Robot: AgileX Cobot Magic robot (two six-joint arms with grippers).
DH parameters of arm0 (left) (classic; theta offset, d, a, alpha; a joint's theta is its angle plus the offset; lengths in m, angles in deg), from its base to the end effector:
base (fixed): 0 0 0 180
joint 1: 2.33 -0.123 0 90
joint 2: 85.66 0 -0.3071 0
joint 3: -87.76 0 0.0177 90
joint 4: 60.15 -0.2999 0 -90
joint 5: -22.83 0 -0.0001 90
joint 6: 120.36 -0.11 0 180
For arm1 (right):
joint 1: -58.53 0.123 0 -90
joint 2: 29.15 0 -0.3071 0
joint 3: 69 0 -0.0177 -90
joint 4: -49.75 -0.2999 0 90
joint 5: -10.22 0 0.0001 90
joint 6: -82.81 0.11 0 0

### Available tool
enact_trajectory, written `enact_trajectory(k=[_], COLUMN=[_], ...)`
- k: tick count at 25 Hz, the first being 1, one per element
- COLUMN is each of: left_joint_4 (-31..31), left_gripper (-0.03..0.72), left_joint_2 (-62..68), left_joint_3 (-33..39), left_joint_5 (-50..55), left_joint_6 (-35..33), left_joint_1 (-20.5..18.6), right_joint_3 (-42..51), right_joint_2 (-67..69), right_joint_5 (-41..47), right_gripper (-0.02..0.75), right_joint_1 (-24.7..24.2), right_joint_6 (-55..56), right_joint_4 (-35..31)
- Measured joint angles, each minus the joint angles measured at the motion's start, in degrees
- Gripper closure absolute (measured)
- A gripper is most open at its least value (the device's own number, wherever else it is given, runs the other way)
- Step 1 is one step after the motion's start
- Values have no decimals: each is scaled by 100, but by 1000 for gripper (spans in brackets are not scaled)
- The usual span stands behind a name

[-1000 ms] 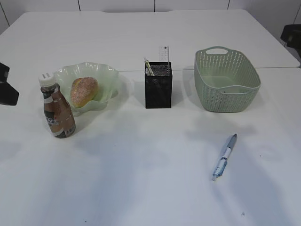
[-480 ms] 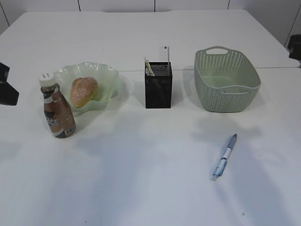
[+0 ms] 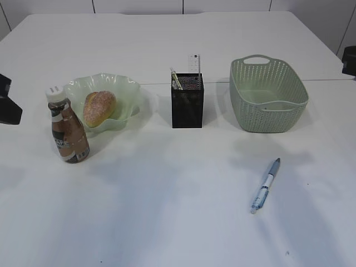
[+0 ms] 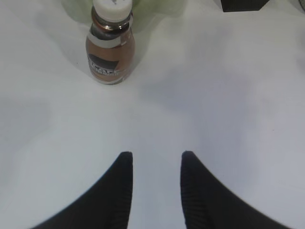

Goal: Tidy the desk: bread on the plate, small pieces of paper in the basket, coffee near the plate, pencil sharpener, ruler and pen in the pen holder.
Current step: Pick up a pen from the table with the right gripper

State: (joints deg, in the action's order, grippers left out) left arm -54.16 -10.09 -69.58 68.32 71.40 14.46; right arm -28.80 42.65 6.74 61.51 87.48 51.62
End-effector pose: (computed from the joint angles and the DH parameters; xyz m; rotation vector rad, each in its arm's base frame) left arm 0.2732 -0.0910 0.3067 0.0492 2.5323 -0.3256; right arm 0.2926 0.0154 0.2838 -0.0043 1.8947 0.0707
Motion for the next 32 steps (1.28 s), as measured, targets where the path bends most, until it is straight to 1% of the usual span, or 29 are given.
enact_trajectory(k=[8, 12, 13, 14, 15, 20, 22, 25, 32], left_joint_4=[0, 0, 0, 0, 0, 0, 0, 0, 0], left_gripper=[449, 449, 449, 449, 449, 449, 449, 449, 449], left_joint_2=[0, 0, 0, 0, 0, 0, 0, 0, 0], left_joint_3=[0, 0, 0, 0, 0, 0, 0, 0, 0], left_joint_5=[0, 0, 0, 0, 0, 0, 0, 0, 0], left_joint_6=[0, 0, 0, 0, 0, 0, 0, 0, 0], left_joint_1=[0, 0, 0, 0, 0, 0, 0, 0, 0], right_joint_3=[0, 0, 0, 0, 0, 0, 0, 0, 0], right_joint_2=[0, 0, 0, 0, 0, 0, 0, 0, 0], right_joint_5=[0, 0, 0, 19, 23, 36, 45, 58, 58], right_gripper=[503, 503, 503, 503, 503, 503, 503, 503, 503], right_joint_1=[0, 0, 0, 0, 0, 0, 0, 0, 0], right_joint_6=[-46, -532, -532, -821, -844, -892, -693, -560, -510], right_joint_4=[-26, -473, -473, -704, -717, -631, -346, -187, -187])
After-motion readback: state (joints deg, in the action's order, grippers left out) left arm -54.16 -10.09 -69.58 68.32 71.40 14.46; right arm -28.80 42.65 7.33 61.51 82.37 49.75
